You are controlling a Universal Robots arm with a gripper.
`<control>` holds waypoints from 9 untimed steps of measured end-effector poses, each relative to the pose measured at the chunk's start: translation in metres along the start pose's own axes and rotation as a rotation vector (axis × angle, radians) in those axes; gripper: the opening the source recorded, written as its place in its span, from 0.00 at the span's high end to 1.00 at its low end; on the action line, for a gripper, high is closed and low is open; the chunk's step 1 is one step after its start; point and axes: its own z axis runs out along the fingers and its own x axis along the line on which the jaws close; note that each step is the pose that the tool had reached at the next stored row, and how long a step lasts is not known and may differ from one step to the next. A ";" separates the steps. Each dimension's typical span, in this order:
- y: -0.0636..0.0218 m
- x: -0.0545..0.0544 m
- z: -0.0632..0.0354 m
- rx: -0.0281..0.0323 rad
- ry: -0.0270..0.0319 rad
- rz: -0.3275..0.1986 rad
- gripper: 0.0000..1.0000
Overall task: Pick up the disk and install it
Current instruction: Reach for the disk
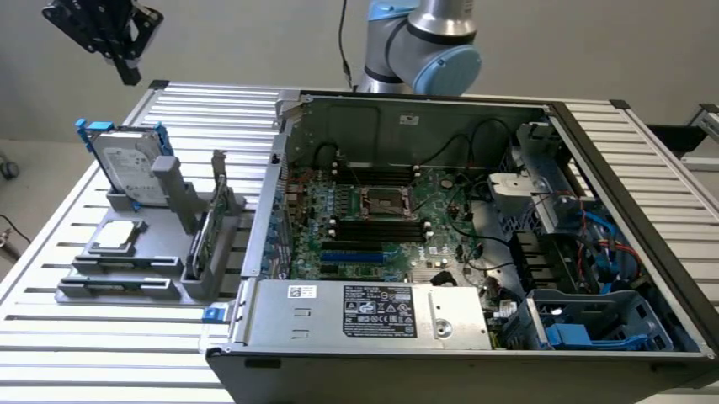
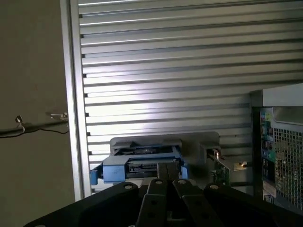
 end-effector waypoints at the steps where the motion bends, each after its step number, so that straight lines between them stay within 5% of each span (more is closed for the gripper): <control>1: -0.0004 0.005 0.0004 0.0001 0.0012 0.000 0.89; 9: -0.0030 0.041 0.0030 0.0001 0.0033 0.000 0.89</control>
